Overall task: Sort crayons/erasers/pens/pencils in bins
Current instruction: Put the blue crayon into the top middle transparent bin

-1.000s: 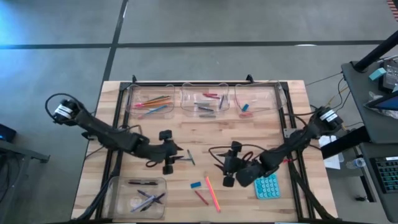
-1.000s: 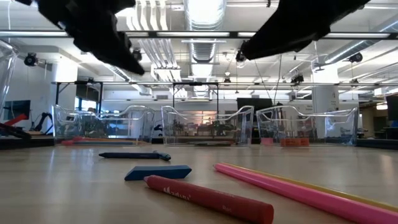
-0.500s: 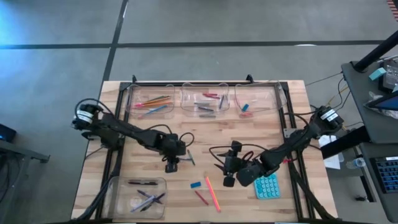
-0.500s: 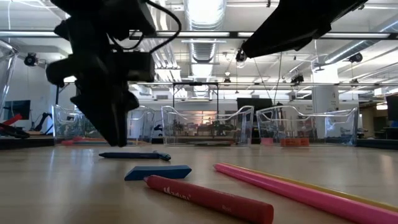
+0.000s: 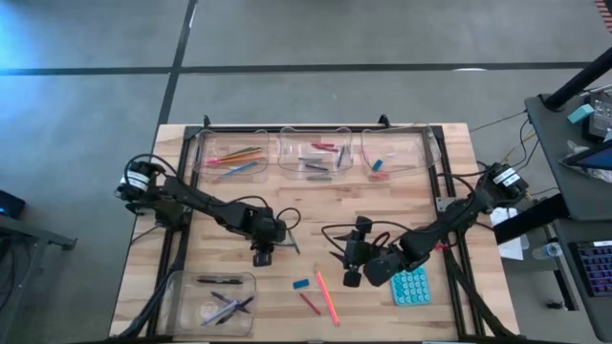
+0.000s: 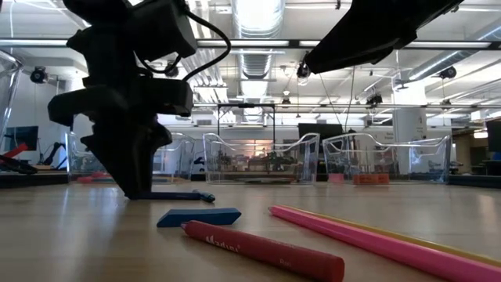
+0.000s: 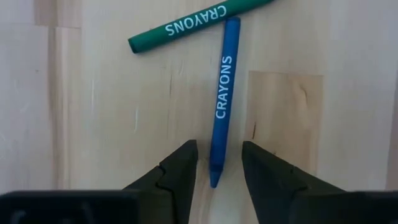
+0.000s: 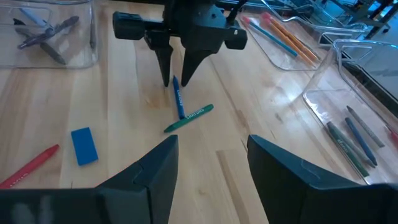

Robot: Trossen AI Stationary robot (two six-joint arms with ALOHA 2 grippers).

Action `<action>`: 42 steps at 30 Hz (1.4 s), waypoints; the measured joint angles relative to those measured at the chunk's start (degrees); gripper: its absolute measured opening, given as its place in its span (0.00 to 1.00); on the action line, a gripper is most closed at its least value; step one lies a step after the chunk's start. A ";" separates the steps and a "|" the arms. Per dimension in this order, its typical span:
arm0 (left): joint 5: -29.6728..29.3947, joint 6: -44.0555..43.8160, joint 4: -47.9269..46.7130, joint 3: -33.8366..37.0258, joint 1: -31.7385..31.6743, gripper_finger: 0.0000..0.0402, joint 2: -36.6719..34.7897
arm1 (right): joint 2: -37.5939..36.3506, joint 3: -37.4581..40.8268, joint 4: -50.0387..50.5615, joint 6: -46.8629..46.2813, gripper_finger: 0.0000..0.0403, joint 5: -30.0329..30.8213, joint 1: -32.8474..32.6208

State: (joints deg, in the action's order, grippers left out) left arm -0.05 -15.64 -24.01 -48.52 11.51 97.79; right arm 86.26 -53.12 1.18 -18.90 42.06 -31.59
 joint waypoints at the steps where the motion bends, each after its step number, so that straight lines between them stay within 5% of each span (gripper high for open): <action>1: -0.07 0.22 -0.06 0.02 0.00 0.28 0.52 | 0.00 0.00 0.00 -0.01 0.45 0.00 0.00; 12: 1.97 3.33 -0.90 0.10 -0.11 0.03 2.50 | 0.00 0.00 0.01 0.00 0.45 0.00 0.00; 25: 8.46 7.60 -5.82 0.81 0.42 0.02 -9.31 | 0.02 0.00 0.25 0.03 0.45 0.01 0.02; 31: 2.56 9.24 -5.02 0.51 0.32 0.02 -17.22 | 0.07 0.02 0.40 0.09 0.45 0.02 0.02; 38: -14.47 17.18 -4.67 -3.40 -2.90 0.01 -21.78 | 0.07 0.04 0.14 0.74 0.45 0.04 0.11; 42: -14.86 25.44 -4.81 -8.21 -9.82 0.01 -20.69 | 0.07 0.04 -0.03 0.87 0.45 0.04 0.26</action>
State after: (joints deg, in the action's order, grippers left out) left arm -14.90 9.79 -28.81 -56.73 1.69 77.10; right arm 86.32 -53.08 1.15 -18.02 42.11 -31.33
